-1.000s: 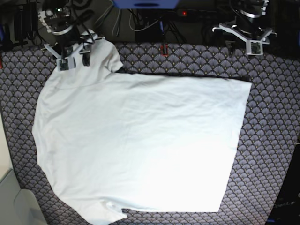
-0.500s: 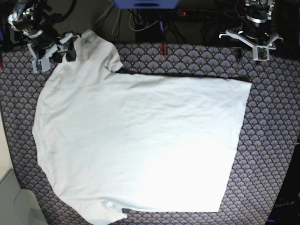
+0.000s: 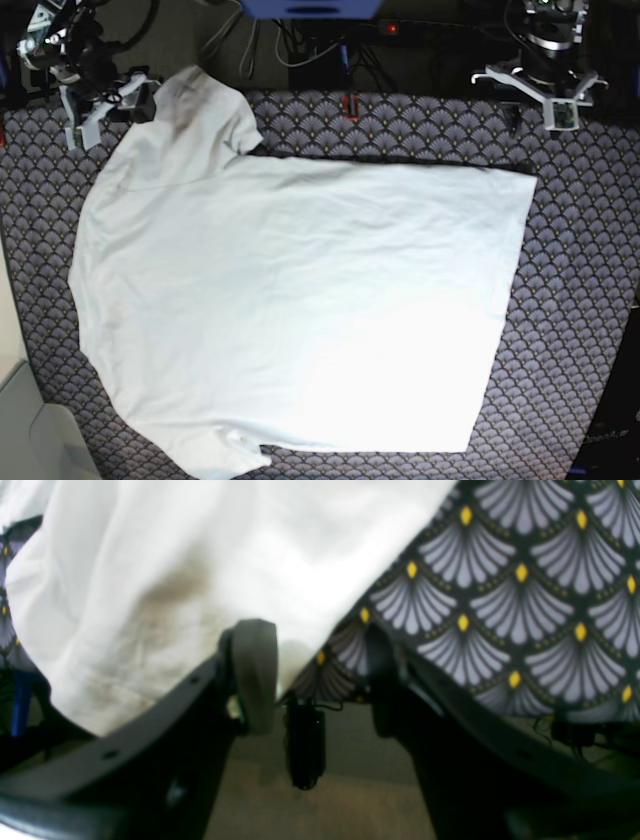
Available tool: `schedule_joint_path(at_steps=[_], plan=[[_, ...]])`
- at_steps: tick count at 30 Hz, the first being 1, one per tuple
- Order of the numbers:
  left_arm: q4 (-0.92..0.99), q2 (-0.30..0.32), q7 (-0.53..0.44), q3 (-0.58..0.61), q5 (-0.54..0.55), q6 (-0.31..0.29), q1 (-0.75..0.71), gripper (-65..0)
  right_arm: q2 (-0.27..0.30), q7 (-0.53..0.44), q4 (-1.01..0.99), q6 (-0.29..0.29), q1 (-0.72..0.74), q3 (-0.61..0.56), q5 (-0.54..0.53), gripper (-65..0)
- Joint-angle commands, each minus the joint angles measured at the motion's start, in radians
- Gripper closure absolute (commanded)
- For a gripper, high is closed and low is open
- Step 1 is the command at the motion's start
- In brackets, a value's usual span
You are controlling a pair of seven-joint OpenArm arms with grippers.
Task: Fold the T-shirt properly
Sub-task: 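Lower the right gripper and pinch the shirt's shoulder corner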
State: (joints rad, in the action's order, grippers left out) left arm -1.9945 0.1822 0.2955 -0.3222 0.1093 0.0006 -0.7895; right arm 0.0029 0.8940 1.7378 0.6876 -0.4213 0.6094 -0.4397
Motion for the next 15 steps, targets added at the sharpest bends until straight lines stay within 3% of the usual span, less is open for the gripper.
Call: schedule_joint_path(at_steps=[1,15], plan=[[-0.018,0.004,-0.022,-0.005,-0.003,0.003,-0.011,-34.6,0.006,-0.006,0.011,0.011,-0.001,0.002,-0.014,-30.2],[-0.018,0.004,-0.022,-0.03,-0.003,0.003,-0.012,-34.6,-0.008,0.001,-0.078,0.011,0.04,-0.047,-0.014,-29.9]])
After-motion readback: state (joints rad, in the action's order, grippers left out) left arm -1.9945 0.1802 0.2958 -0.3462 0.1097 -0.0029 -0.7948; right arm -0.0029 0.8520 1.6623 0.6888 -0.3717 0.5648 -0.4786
